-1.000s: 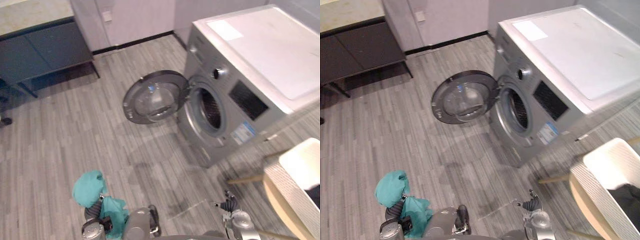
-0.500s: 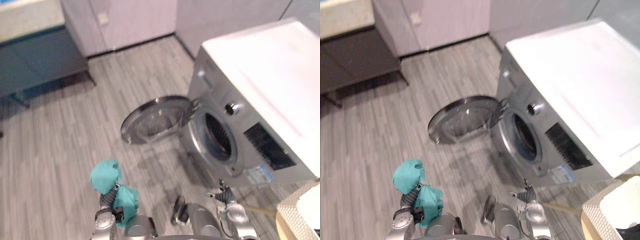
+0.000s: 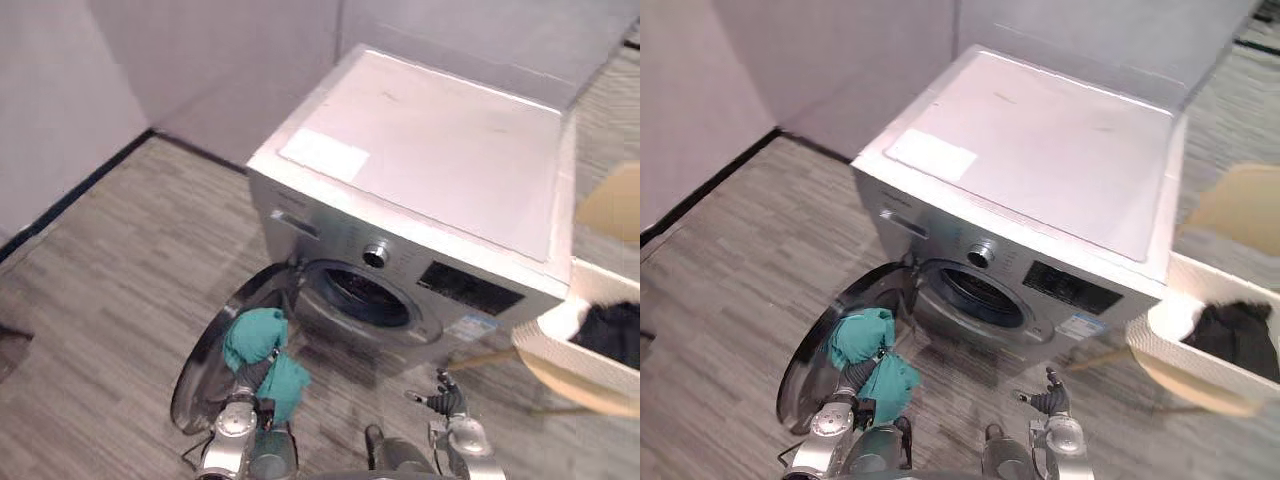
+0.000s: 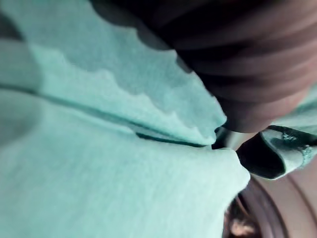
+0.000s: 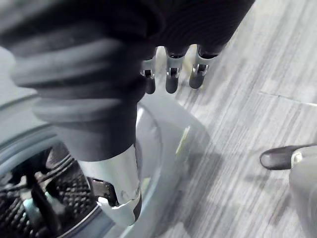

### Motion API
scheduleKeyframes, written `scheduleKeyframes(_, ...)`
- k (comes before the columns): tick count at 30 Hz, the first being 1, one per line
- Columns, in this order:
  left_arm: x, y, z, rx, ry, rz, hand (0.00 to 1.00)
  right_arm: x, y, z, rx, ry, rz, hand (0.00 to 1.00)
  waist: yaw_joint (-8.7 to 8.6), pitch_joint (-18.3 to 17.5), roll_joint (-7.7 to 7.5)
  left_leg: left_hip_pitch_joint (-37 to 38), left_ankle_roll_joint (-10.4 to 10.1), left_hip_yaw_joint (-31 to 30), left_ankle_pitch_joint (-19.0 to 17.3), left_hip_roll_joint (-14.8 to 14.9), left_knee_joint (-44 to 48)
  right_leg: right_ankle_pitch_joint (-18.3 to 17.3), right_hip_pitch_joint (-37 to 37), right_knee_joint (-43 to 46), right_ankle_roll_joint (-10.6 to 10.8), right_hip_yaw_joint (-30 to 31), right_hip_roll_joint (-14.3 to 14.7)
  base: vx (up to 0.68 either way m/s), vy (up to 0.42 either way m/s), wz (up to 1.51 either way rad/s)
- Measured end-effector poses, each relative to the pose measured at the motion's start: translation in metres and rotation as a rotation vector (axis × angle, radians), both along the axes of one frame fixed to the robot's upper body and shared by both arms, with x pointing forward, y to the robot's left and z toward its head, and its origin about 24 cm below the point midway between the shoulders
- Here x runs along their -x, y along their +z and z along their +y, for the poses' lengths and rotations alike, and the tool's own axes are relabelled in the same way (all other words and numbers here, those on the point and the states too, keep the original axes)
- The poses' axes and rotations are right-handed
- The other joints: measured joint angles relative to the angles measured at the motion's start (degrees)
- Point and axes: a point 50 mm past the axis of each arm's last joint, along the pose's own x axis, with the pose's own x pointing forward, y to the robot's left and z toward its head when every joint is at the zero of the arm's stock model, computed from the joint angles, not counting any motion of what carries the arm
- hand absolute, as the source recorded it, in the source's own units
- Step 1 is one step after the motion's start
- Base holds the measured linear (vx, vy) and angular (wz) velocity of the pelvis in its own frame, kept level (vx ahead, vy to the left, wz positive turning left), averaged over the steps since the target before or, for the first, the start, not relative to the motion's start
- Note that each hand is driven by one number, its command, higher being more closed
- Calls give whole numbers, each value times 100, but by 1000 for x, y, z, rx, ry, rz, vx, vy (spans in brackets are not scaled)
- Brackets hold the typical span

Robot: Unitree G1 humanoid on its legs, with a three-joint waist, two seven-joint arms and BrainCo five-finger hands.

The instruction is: Pick up the laundry basket with both hands and put the clothes into the washing machine.

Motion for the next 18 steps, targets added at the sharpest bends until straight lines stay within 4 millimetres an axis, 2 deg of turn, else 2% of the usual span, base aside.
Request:
scheduleKeyframes(1,-1,0,0,-2,0,-2,100,-5,1,1,2,12,-2,0,5,-14,40,27,12,193,14,105,-64,121,-116,-12,-69,-377,-21,21,-1,-133)
scheduleKeyframes(2,-2,1,1,-4,0,-5,100,-8,1,1,3,14,1,0,10,-11,78,93,24,452,22,174,-115,201,-190,-9,-191,-1157,-123,38,-45,-117)
scheduleKeyframes(3,-3,2,2,-8,-2,-8,100,-10,1,-1,9,16,3,0,-38,-8,162,182,27,584,23,199,-144,252,-160,-27,-270,-2029,-298,52,-77,-94)
scheduleKeyframes(4,-6,3,1,-10,-9,-17,100,-7,0,-6,22,14,12,0,-124,-30,271,192,24,620,21,247,-127,260,-167,25,-289,-2382,-325,68,-73,-51)
scheduleKeyframes(5,-10,6,0,-9,-13,-29,100,-6,0,-9,28,14,15,0,-155,-17,315,175,20,639,19,260,-19,248,-172,66,-303,-2364,-306,55,-67,-38)
scheduleKeyframes(8,-13,8,2,-10,-6,-46,100,-4,-1,-18,57,17,31,0,-140,52,425,-148,9,579,25,602,1321,15,-245,352,-380,-1976,-192,18,-87,-68)
scheduleKeyframes(9,-14,8,1,-6,-2,-48,100,-7,2,-25,82,24,24,0,-153,115,504,-339,-96,382,95,720,1870,-92,-276,578,-408,-1842,-105,54,5,-65)
scheduleKeyframes(10,-17,11,1,-1,14,-61,100,-14,6,-28,96,32,5,0,-160,265,449,-667,-159,127,127,753,2386,-173,-428,866,-463,-1635,-94,47,7,-70)
scheduleKeyframes(12,-32,20,0,0,18,-109,100,-26,15,-32,120,23,-37,0,-144,432,406,-1067,-154,-163,-153,618,2261,-238,-953,1379,-520,-1458,-107,-63,2,-59)
scheduleKeyframes(13,-38,24,0,-1,26,-130,100,-33,19,-33,129,23,-60,0,-145,498,396,-1164,-165,-209,-142,554,2070,-251,-1197,1590,-511,-1458,-104,-164,3,-71)
scheduleKeyframes(14,-53,36,-1,-2,44,-182,100,-48,31,-33,145,19,-119,0,-123,717,451,-1255,-223,-172,-89,514,1631,-415,-1651,2091,-476,-1502,-77,-198,24,-66)
scheduleKeyframes(15,-66,47,0,-10,51,-227,100,-57,38,-30,139,13,-161,0,-138,937,290,-1317,-185,-123,-427,507,1636,-608,-2035,2564,-432,-1451,-129,-202,12,-47)
scheduleKeyframes(16,-75,55,0,-14,50,-262,100,-62,42,-25,123,5,-187,0,-164,1055,166,-1499,-158,-107,-466,470,1797,-690,-2253,2780,-433,-1433,-211,-281,-25,-8)
scheduleKeyframes(17,-94,77,-3,-6,65,-350,100,-72,52,-17,107,-6,-245,0,-159,1246,38,-2001,-123,-93,-569,522,2233,-808,-2747,3162,-437,-1454,-259,-251,-46,0)
scheduleKeyframes(18,-104,91,-7,4,68,-402,100,-78,59,-12,101,-11,-285,0,-147,1317,14,-2474,-94,-127,-678,611,2627,-834,-3187,3449,-471,-1480,-260,-247,-29,-11)
